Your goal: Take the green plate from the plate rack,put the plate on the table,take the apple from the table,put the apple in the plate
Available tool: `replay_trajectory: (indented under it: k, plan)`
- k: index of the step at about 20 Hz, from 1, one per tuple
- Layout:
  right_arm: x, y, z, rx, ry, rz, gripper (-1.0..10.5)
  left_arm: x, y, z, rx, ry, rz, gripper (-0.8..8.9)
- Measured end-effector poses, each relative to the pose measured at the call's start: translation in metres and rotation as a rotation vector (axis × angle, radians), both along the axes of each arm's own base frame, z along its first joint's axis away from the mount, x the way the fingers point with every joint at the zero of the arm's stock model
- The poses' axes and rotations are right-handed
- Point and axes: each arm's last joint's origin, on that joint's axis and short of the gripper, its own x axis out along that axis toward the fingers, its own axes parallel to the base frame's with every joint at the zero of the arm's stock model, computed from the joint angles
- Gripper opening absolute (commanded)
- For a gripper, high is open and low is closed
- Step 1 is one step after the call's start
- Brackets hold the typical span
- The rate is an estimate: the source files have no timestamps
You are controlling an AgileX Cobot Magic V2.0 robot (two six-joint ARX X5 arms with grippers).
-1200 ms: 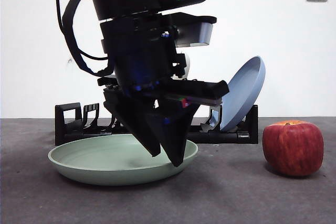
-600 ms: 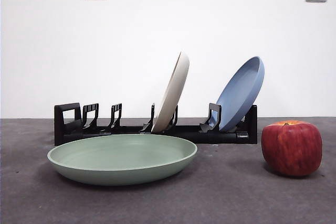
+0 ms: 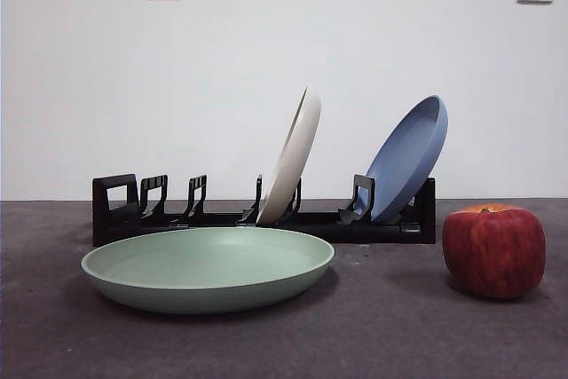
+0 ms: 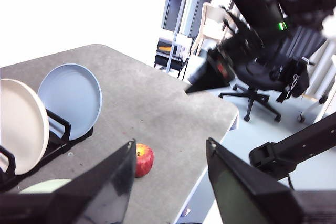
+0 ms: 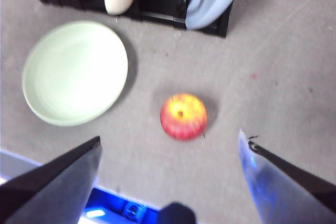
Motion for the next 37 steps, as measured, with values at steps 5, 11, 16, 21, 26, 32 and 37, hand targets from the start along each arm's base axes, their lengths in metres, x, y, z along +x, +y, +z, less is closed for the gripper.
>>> replay_trajectory:
  k: [5, 11, 16, 21, 26, 32, 37]
  plan:
    - [-0.014, 0.007, -0.048, -0.020, 0.017, -0.047, 4.4, -0.007, 0.011, -0.001, -0.026, 0.010, 0.004, 2.24]
    - [0.013, 0.029, -0.105, -0.019, 0.072, -0.060, 4.4, -0.006, 0.010, -0.002, -0.014, 0.025, 0.007, 2.24]
    - [0.050, 0.050, -0.125, -0.042, 0.073, -0.061, 4.4, -0.007, 0.010, -0.003, -0.019, 0.040, 0.009, 2.24]
    - [0.075, 0.064, -0.152, -0.116, 0.114, -0.070, 4.4, -0.007, 0.010, -0.003, -0.026, 0.052, 0.012, 2.24]
    - [0.086, 0.070, -0.173, -0.194, 0.168, -0.071, 4.4, -0.007, 0.010, -0.004, -0.023, 0.067, 0.014, 2.24]
    - [0.094, 0.074, -0.193, -0.244, 0.235, -0.063, 3.0, -0.007, 0.011, -0.006, -0.006, 0.083, 0.016, 2.24]
    - [0.094, 0.074, -0.189, -0.253, 0.250, -0.062, -0.1, -0.007, 0.011, -0.007, -0.002, 0.099, 0.018, 2.24]
